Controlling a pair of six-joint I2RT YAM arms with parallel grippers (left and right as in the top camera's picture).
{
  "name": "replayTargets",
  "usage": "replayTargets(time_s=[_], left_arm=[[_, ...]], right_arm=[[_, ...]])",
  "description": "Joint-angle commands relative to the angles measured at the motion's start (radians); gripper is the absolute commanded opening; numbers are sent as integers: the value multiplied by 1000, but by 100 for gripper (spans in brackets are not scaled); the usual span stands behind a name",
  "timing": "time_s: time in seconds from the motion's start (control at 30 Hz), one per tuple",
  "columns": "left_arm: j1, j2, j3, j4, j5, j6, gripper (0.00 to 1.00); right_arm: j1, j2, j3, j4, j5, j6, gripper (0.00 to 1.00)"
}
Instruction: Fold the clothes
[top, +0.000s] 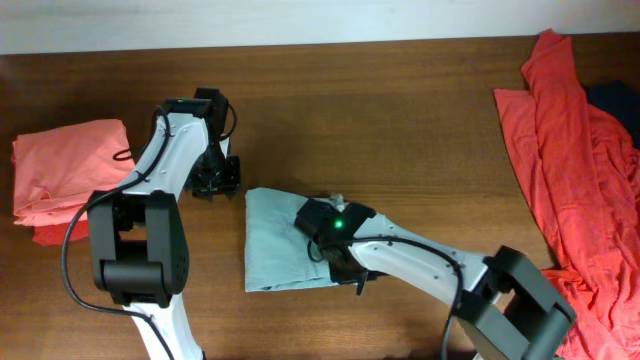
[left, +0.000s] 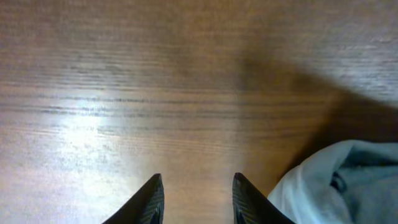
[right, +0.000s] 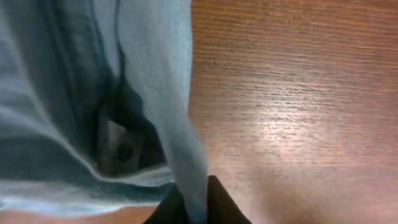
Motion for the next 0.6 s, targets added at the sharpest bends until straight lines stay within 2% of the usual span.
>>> replayTargets(time_s=[0.0,0.2,0.37,0.43,0.57], left_arm=[[-1,7,12,-14,-7,10,29],[-1,-61,25,-32,9,11,26],[-1,-161,25,-16,142,86,26],[-5,-187,25,-8,214,139,22],[-19,-187,18,-4,294,201,6]], right_arm=[[-10,13,-22,22,31,27,17],[-30,13,-22,33,31,27,18],[-30,13,-22,34,32,27,18],[-30,13,-22,34,35,27,18],[-30,13,-22,37,35,27,18]])
